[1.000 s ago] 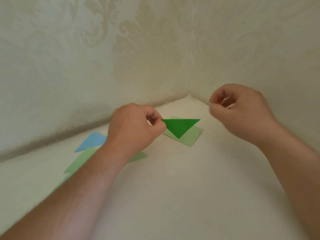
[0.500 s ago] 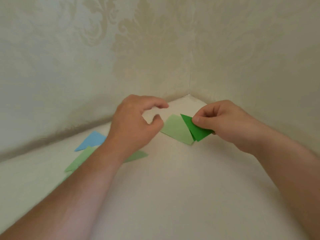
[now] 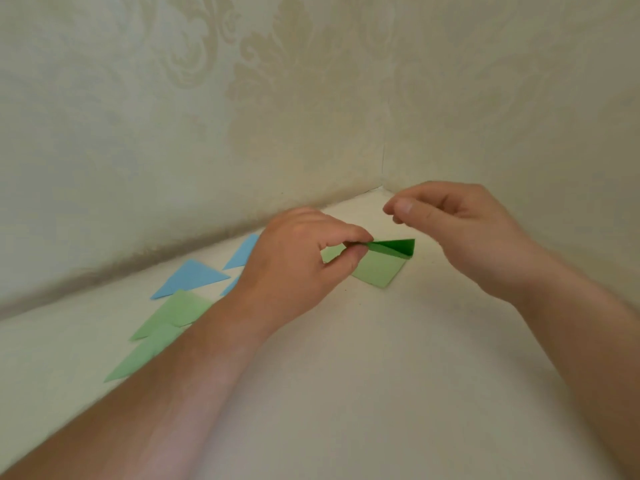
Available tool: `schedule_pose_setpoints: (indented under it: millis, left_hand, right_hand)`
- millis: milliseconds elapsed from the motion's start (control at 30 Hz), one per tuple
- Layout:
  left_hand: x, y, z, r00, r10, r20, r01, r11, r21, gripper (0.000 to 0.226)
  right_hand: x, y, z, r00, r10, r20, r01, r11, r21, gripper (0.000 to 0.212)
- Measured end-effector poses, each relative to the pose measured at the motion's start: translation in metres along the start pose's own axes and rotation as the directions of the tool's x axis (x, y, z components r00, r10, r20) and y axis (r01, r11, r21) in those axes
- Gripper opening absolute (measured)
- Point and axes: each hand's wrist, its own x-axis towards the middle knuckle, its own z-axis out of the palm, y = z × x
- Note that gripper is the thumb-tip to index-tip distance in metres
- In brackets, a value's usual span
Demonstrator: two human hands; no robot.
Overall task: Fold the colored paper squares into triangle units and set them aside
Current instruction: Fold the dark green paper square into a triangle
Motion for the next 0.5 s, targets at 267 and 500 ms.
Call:
schedule_pose_setpoints:
  millis: [267,500]
  left_hand:
    - [0.000,0.006,0.001,0.976,-0.218,0.014,0.218,0.972,-0.087,0.008]
    - [0.000,0.007,0.002,0.982,-0.188,0.007,0.188,0.981,-0.054,0.007]
  right_hand:
    - [-0.002,0.006,0.026,0.927,-0.374,0.026,0.323,0.761,-0.563,0.010]
    - [-0.002,0.004,0.037,0.921,-0.388,-0.019,0.303,0.749,-0.589,0.025]
